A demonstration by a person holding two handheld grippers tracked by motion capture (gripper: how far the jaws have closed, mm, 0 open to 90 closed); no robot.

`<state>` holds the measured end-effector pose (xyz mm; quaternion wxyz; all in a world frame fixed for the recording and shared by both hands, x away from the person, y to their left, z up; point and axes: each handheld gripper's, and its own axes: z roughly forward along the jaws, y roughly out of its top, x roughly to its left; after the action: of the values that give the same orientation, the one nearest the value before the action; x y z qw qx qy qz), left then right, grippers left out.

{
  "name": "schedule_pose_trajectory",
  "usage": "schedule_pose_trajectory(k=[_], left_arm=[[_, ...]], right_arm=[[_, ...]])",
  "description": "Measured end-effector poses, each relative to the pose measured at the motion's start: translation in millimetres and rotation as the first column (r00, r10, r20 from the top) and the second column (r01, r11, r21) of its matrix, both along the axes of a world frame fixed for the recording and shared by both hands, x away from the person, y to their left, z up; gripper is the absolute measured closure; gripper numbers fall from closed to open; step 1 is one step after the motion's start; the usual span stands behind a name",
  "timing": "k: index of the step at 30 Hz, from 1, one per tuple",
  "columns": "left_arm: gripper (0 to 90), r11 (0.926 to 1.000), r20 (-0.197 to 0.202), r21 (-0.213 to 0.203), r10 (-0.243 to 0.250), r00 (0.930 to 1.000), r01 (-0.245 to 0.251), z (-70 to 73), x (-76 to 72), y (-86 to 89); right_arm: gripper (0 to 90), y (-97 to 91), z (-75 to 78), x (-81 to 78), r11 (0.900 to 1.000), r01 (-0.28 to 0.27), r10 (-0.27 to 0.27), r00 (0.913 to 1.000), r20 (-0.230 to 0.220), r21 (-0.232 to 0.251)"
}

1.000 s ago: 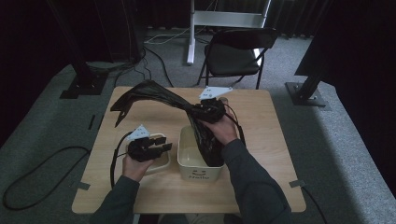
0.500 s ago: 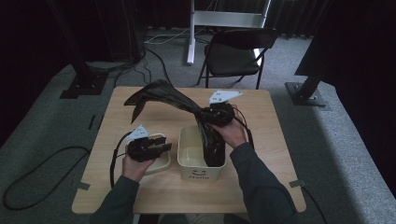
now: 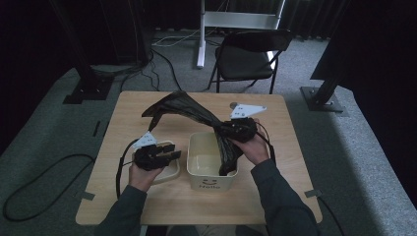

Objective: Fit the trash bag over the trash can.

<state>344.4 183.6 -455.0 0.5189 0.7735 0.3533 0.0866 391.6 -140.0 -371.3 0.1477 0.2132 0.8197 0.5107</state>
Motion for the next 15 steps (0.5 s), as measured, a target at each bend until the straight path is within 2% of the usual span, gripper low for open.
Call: schedule_pose_trajectory(k=[6, 15], left_arm=[[55.9, 1.0000, 0.003, -0.004, 0.000, 1.0000, 0.000, 0.9, -0.4, 0.5], [56.0, 0.9999, 0.004, -0.011, 0.005, 1.0000, -0.005, 1.8, -0.9, 2.5]], right_arm=[[89.6, 0.4, -9.3, -5.8, 0.9997, -0.013, 0.014, 0.9998, -0.016, 0.020], [89.7, 21.8, -10.1, -8.6, 0.9971, -0.069, 0.070, 0.9974, -0.017, 0.031]])
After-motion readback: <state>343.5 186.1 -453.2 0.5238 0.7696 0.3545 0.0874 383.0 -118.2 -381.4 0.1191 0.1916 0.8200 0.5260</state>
